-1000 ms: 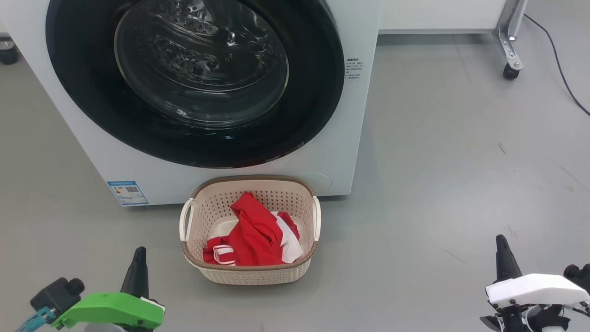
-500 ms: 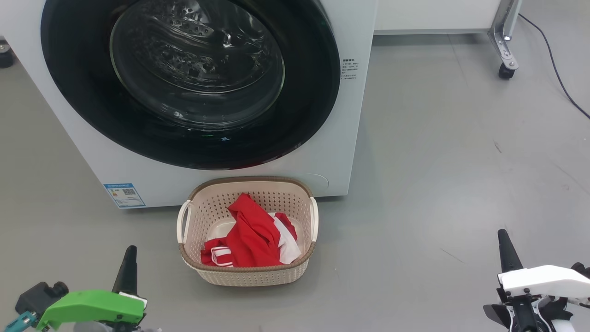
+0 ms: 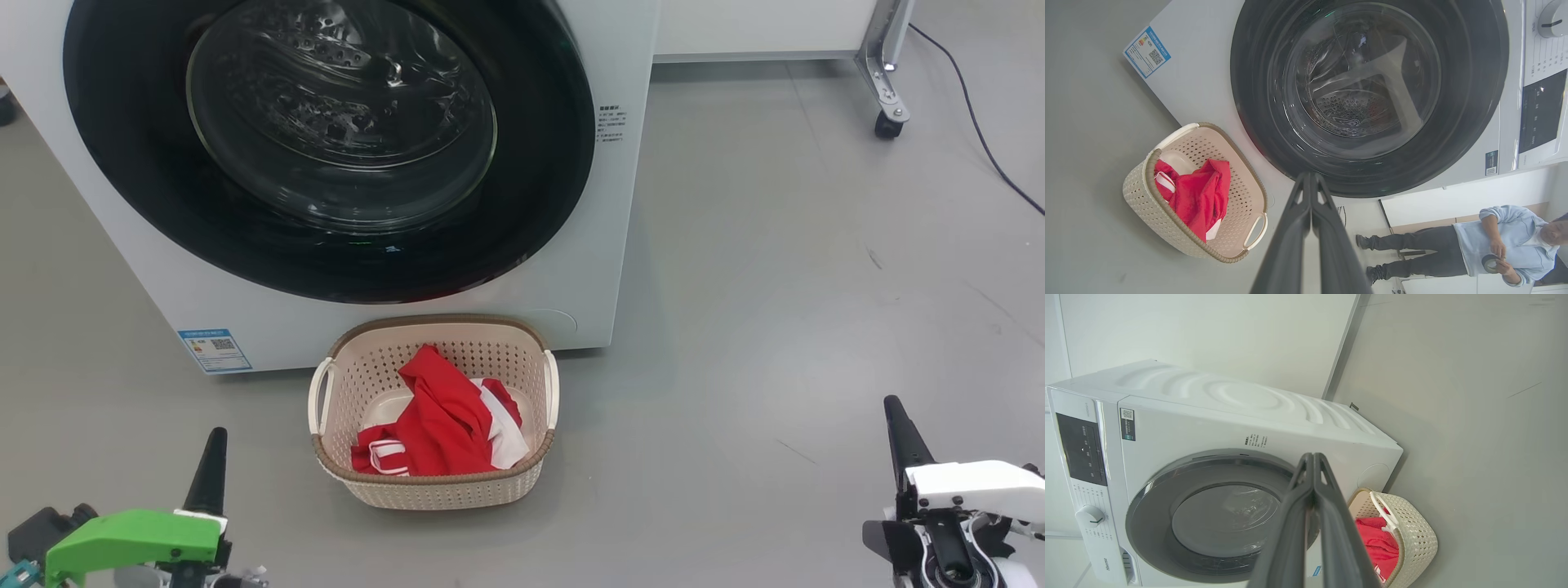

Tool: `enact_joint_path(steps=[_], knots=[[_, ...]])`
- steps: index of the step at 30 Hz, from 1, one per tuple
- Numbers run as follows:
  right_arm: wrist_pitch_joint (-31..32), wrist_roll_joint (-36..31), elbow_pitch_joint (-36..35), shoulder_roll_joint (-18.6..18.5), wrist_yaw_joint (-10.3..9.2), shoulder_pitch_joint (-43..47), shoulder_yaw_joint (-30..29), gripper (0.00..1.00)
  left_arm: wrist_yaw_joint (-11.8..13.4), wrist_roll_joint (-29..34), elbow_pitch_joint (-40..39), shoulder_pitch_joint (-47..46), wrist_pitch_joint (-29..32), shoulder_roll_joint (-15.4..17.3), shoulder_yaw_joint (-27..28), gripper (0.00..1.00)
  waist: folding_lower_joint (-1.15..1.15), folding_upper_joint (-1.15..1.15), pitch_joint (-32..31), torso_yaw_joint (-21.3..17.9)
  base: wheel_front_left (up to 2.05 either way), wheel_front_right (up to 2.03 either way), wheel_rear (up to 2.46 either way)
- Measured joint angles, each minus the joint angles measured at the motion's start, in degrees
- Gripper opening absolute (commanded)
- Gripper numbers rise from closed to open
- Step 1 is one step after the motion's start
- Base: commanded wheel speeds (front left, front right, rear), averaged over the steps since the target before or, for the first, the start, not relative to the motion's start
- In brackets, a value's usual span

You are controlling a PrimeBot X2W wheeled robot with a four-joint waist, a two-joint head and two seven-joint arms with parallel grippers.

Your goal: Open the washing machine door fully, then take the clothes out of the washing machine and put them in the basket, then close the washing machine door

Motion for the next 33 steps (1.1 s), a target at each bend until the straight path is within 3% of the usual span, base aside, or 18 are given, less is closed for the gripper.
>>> enact_joint_path(steps=[17, 33], knots=[[3.07, 12.60, 1.71, -0.09, 1.38, -2.70, -2.03, 0.00, -1.65, -12.69, 1.02, -0.67, 2.97, -0.01, 3.43, 0.00, 0.00, 0.00, -0.20, -0.68, 0.00, 0.00, 0.00], [3.07, 12.61, 1.93, -0.09, 1.48, -2.89, -2.11, 0.00, -1.66, -12.80, 1.29, -1.34, 2.98, -0.01, 3.47, 0.00, 0.00, 0.00, -0.21, -0.68, 0.00, 0.00, 0.00]])
